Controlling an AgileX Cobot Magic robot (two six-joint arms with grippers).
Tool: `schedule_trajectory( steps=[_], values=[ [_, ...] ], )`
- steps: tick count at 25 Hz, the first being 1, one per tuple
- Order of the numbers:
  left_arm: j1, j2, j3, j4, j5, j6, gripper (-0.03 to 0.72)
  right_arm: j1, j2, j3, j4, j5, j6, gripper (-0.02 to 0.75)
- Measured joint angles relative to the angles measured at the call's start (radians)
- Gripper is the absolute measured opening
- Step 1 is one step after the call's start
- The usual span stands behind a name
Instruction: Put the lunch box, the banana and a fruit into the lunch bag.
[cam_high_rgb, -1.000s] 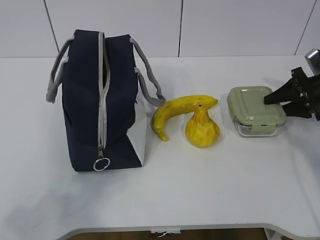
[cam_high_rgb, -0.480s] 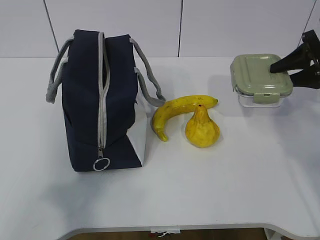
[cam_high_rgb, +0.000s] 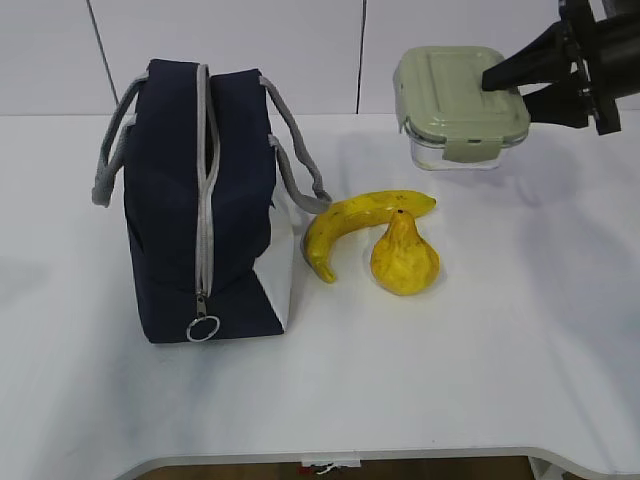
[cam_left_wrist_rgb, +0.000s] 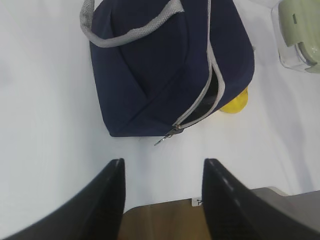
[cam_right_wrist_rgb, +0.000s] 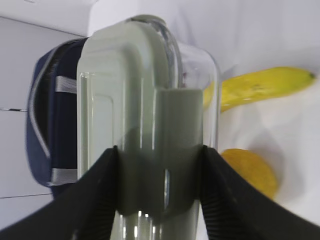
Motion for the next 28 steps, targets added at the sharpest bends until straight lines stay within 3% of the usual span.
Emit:
schedule_trajectory(
  steps=[14, 21, 28],
  values=[
    [0.000, 0.517, -0.241, -0.273, 0.006, 0.313, 0.400, 0.174, -0.001, 0.000, 0.149, 0.003, -0.012, 0.372],
    [0.000, 0.743, -0.393, -0.332, -0.009, 0.380, 0.400, 0.226, -0.001, 0.002, 0.244, 0.003, -0.024, 0.372],
    [0.000, 0.922, -0.545, -0.352, -0.003, 0.385, 0.400, 0.287, -0.001, -0.041, 0.247, -0.001, -0.028, 0.372]
  ],
)
